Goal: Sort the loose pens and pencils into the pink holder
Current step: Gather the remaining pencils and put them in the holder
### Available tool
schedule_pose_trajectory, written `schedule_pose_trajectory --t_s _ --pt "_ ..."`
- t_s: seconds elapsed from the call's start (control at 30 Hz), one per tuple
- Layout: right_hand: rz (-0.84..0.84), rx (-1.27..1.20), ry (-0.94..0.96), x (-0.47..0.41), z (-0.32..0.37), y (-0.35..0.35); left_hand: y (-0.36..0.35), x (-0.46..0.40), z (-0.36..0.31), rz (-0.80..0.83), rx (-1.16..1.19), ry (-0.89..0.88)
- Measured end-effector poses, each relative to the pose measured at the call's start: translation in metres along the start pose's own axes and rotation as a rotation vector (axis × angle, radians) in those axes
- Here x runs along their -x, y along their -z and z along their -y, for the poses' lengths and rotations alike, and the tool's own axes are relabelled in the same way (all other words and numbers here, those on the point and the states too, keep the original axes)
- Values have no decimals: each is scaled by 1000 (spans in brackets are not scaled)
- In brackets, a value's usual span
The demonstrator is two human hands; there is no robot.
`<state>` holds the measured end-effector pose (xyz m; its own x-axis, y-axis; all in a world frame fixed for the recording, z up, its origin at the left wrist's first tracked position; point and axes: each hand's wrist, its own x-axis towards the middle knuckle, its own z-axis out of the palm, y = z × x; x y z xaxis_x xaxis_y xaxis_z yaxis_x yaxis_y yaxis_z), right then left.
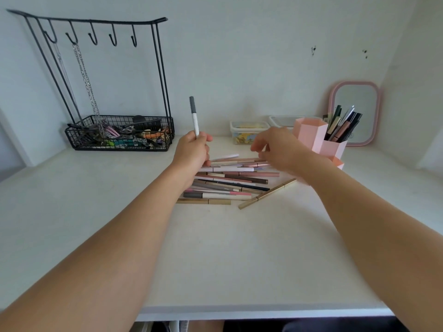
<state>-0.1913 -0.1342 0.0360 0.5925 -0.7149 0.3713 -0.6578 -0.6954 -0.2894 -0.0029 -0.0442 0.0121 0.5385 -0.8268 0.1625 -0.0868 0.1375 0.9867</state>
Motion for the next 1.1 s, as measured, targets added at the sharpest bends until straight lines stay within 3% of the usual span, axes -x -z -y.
schedule_pose_trajectory --t_s 0.3,0.67,0.73,0.83,0.93,1.1 --pt "140 408 106 -3 -11 -9 3 1 -1 14 -60 -81" --pt "88 293 24 -4 -4 -6 1 2 -2 -14 -16 -91" --pt "-13 145 2 -6 2 -1 -1 4 -5 11 49 -57" --pt "-154 -298 -49 -1 18 3 -3 8 -8 75 73 -78" --pt "-134 -838 -122 5 35 5 -6 16 -10 178 70 -89" --pt "-75 -1174 -134 6 44 -3 -12 25 -13 332 142 -47"
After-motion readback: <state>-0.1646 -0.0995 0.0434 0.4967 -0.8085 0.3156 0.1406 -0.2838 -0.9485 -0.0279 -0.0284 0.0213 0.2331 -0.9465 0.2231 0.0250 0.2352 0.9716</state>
